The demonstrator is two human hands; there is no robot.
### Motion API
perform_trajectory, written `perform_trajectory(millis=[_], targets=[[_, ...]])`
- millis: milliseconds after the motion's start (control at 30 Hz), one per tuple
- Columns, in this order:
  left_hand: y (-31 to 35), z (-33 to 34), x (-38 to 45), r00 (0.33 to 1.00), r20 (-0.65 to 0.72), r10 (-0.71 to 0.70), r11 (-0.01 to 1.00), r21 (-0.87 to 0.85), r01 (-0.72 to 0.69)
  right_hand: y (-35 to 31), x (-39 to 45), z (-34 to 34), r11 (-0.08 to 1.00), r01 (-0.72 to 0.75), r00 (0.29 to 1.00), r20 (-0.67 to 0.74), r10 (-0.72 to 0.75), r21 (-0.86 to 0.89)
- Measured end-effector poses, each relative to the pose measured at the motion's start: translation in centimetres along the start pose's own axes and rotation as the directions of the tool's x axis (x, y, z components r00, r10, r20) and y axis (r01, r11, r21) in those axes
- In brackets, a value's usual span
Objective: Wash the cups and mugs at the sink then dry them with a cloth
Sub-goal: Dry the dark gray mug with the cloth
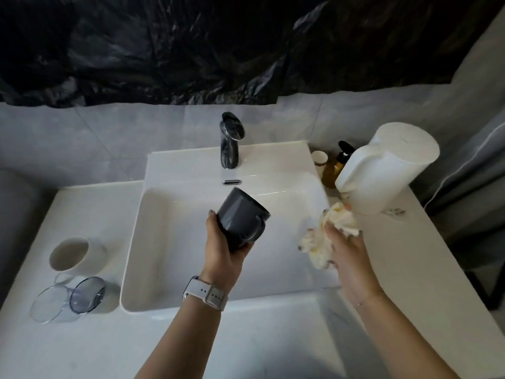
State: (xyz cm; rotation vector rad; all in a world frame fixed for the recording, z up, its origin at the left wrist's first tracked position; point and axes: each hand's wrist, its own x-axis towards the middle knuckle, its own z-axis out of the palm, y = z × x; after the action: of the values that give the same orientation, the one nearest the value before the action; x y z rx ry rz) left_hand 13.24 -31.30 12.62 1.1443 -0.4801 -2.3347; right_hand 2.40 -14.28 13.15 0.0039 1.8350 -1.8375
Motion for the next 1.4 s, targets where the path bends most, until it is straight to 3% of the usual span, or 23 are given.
perform_trajectory(millis=[67,133,233,400,500,567,633,700,767,933,1033,1233,1400], targets=[[-1.1,0.6,-0.8,0.998,0.048,-0.049,0.998,-0.023,0.05,-0.8,1.5,-3.0,0.972,0.136,0.973,-0.159,-0.167,-0.19],[-2.5,1.2,-1.4,0.991,0.108,-0.074,0.996,-0.038,0.078,-0.8,3.5,-5.9,0.924,0.109,0.962,-0.197,-0.191,-0.367],[-4.4,2.2,-1.9,0.989,0.108,-0.104,0.994,-0.015,0.106,1.2,6.9,-9.3,0.847,-0.108,0.982,-0.191,0.008,-0.52],[-6.4,3.6,-1.7,0.994,0.047,-0.094,0.996,-0.002,0.095,4.5,10.0,-11.2,0.835,-0.345,0.924,0.002,0.382,-0.429],[-6.7,3.5,-1.7,0.996,0.074,-0.059,0.998,-0.005,0.059,4.9,10.0,-11.2,0.815,-0.219,0.964,0.009,0.265,-0.536],[-6.7,3.3,-2.3,0.993,0.11,-0.029,0.999,-0.025,0.032,4.0,8.1,-11.1,0.817,-0.015,0.999,0.02,0.032,-0.576],[-6.6,2.5,-3.3,0.988,0.154,0.004,0.999,-0.04,0.002,2.4,5.2,-10.6,0.817,0.184,0.983,0.079,-0.168,-0.546],[-6.4,1.3,-4.2,0.984,0.175,0.025,0.999,-0.034,-0.02,0.8,1.9,-9.1,0.885,0.227,0.972,0.155,-0.178,-0.406],[-6.0,0.0,-5.2,0.983,0.175,0.059,0.998,-0.019,-0.056,-0.5,-1.5,-6.3,0.949,0.143,0.963,0.262,-0.068,-0.28],[-3.7,-3.9,-7.0,0.958,0.125,0.259,0.942,0.188,-0.28,-0.7,-8.2,1.5,0.954,0.076,0.872,0.484,0.079,-0.292],[-1.3,-6.4,-8.0,0.945,0.062,0.32,0.904,0.28,-0.324,0.0,-10.8,5.4,0.967,-0.034,0.861,0.484,0.158,-0.254],[2.7,-12.3,-9.0,0.949,0.044,0.313,0.905,0.289,-0.312,2.0,-13.8,11.9,0.955,-0.295,0.817,0.522,0.247,0.01],[5.4,-17.0,-9.7,0.942,0.084,0.326,0.862,0.382,-0.332,3.6,-13.9,15.1,0.974,-0.212,0.801,0.557,0.218,-0.077]])
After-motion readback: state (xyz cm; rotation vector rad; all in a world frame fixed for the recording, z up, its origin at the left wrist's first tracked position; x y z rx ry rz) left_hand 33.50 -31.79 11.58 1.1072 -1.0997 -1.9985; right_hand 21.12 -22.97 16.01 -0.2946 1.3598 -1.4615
